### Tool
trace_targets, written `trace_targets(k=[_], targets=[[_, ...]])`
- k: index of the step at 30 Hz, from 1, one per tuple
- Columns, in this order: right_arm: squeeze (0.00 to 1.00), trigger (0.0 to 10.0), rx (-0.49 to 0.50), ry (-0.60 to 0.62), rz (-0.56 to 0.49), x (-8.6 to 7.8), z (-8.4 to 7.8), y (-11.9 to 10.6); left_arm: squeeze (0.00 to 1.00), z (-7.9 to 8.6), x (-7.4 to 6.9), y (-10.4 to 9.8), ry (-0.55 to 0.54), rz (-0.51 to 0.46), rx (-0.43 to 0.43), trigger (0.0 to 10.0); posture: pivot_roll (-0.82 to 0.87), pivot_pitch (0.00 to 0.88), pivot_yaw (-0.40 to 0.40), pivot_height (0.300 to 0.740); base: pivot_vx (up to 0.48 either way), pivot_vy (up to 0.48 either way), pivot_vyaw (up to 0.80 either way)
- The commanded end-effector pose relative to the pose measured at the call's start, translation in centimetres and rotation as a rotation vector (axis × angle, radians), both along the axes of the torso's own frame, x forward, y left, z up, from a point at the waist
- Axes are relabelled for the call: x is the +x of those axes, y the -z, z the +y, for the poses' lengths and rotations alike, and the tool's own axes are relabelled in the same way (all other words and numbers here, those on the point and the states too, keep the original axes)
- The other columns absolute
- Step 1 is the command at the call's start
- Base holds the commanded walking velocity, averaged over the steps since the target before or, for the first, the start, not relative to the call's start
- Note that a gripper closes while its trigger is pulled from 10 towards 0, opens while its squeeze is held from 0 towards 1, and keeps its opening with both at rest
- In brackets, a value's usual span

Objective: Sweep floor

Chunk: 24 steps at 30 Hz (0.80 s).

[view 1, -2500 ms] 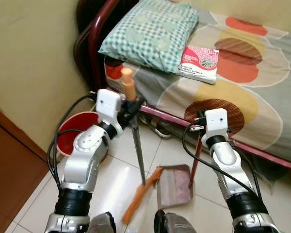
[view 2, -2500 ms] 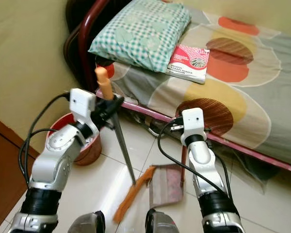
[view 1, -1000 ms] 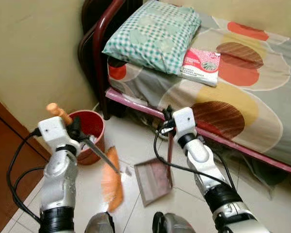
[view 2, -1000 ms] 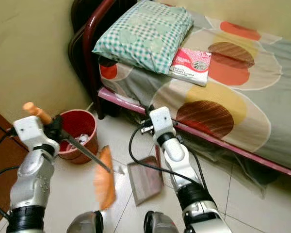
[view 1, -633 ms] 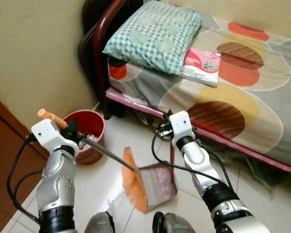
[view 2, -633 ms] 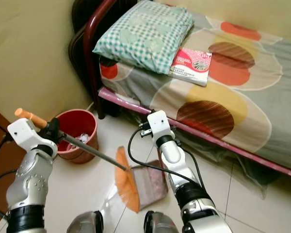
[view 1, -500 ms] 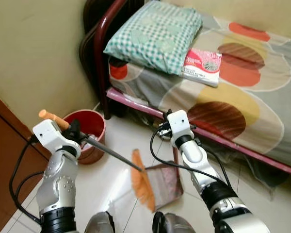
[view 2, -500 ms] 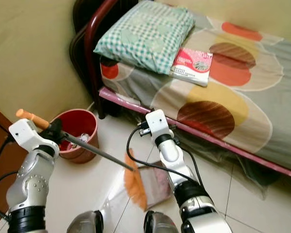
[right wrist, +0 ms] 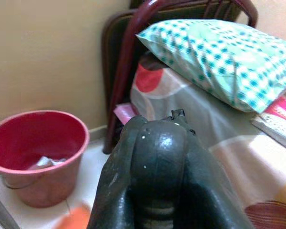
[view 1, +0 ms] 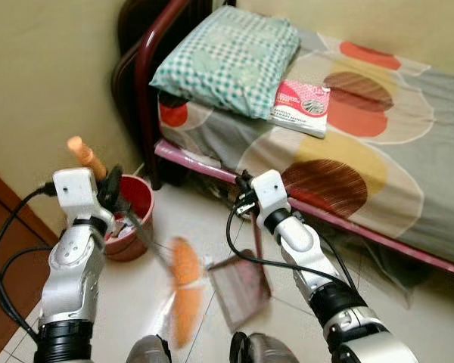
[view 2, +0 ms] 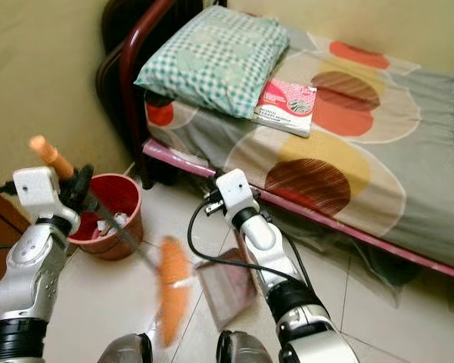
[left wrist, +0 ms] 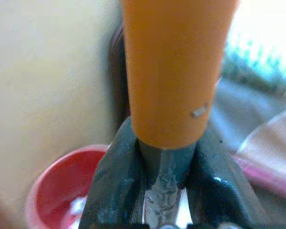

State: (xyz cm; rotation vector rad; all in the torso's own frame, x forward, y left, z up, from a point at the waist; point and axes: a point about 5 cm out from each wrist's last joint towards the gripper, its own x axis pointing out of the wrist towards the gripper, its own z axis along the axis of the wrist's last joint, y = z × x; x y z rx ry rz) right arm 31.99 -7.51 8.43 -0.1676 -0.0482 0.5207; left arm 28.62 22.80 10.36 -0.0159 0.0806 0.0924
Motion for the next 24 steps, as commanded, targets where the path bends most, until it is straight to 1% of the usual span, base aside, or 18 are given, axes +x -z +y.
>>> trace_targets(k=[1,3,5,10,12,15,16,19,24], targets=[[0.0,10.0,0.038,-0.022,-0.03,-0.1,0.1,-0.7,0.0,0.4,-0.3,0.4,-0.005,0.016,0.039,10.0,0.06,0.098,-0.089,0.74,0.0,0.0,0.0],[0.0,10.0,0.053,-0.039,-0.04,-0.4,0.0,-0.9,0.0,0.2,-0.4,0.7,0.009,0.018,0.07,10.0,0.06,0.095,-0.089,0.74,0.0,0.0,0.0],[0.0,10.0,0.061,-0.052,-0.044,-0.7,0.0,-0.9,0.0,0.0,-0.5,1.0,0.021,0.02,0.078,10.0,0.05,0.091,-0.091,0.74,0.0,0.0,0.26],[0.0,10.0,0.075,-0.083,-0.046,-1.1,0.0,-1.0,0.0,-0.5,-0.8,1.7,0.05,0.023,0.1,10.0,0.05,0.091,-0.091,0.74,0.0,0.0,0.77],[0.0,10.0,0.098,-0.082,-0.037,-1.2,-0.1,-1.1,0.0,-0.6,-0.9,2.0,0.053,0.026,0.106,10.0,0.06,0.085,-0.093,0.74,0.0,0.0,0.8],[0.0,10.0,0.135,-0.087,-0.048,-1.1,-0.2,-2.1,0.0,-0.5,-1.0,2.2,0.052,0.028,0.113,10.0,0.06,0.085,-0.093,0.74,0.0,-0.165,0.57],[0.0,10.0,0.158,-0.087,-0.062,-1.0,-0.4,-2.9,0.0,-0.4,-1.0,2.3,0.049,0.027,0.114,10.0,0.06,0.085,-0.093,0.74,0.0,-0.277,0.0],[0.0,10.0,0.167,-0.085,-0.065,-1.0,-0.4,-3.1,0.0,-0.4,-1.1,2.3,0.048,0.026,0.114,10.0,0.05,0.08,-0.093,0.74,0.0,-0.277,0.0],[0.0,10.0,0.183,-0.079,-0.086,-0.9,-1.0,-4.1,0.0,-0.3,-1.0,2.4,0.044,0.023,0.112,10.0,0.05,0.082,-0.086,0.74,0.0,-0.296,0.0]])
